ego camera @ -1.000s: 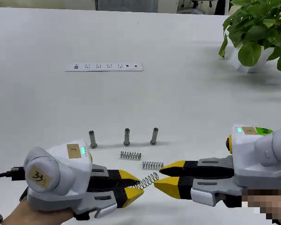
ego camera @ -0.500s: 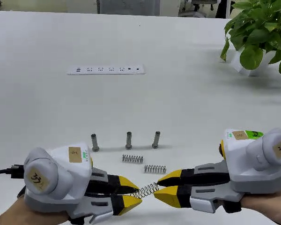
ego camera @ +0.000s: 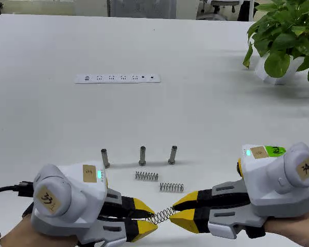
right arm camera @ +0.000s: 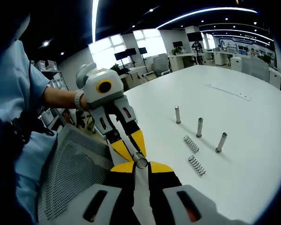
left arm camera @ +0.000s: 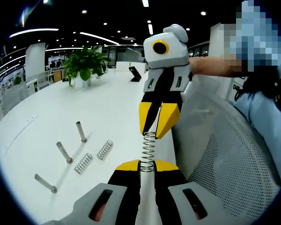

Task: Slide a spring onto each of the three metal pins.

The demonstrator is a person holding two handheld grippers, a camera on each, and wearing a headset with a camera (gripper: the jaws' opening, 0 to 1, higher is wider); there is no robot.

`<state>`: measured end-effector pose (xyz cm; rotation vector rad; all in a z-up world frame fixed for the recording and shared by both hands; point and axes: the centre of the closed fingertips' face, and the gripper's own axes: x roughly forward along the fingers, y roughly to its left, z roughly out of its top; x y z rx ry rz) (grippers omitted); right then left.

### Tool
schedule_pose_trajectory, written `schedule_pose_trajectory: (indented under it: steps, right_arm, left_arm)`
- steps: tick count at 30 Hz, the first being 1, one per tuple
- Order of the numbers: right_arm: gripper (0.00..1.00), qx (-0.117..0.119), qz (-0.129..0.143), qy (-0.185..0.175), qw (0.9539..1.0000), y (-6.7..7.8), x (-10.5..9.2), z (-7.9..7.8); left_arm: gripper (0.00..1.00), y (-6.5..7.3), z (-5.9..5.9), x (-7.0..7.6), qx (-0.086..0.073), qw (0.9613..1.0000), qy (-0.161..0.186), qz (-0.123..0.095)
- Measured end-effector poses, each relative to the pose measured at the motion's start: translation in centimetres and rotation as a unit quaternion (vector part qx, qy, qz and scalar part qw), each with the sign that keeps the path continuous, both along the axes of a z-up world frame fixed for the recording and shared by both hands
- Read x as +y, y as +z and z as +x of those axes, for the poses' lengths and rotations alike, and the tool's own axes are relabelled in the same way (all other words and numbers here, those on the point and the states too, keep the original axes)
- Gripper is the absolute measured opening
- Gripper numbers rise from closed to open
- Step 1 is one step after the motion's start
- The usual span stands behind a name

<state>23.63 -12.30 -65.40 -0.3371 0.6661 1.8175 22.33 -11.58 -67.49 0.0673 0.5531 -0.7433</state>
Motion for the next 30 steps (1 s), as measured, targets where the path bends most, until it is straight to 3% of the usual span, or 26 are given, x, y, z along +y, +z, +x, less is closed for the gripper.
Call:
schedule_pose_trajectory:
  steps: [4, 11, 20, 30]
  right_arm:
    - [0.12, -0.01, -0.002, 0.002, 0.9999, -0.3, 0.0, 0.1]
    - [0.12, -0.047, -0.004, 0.013, 0.9988, 0.1, 0.2, 0.0]
    - [0.12, -0.071, -0.002, 0.023, 0.9972, 0.7, 0.5, -0.1]
    - [0.12, -0.074, 0.0, 0.029, 0.9969, 1.0, 0.6, -0.1]
  left_arm:
    - [0.09, -0.2, 0.0, -0.2, 0.004, 1.0, -0.001, 0.0]
    - [0.09, -0.2, 0.2, -0.5, 0.007, 1.0, -0.001, 0.001]
    - [0.09, -0.1, 0.3, -0.8, 0.008, 1.0, -0.004, -0.001]
    - [0.09, 0.1, 0.4, -1.0, 0.005, 1.0, -0.007, -0.003]
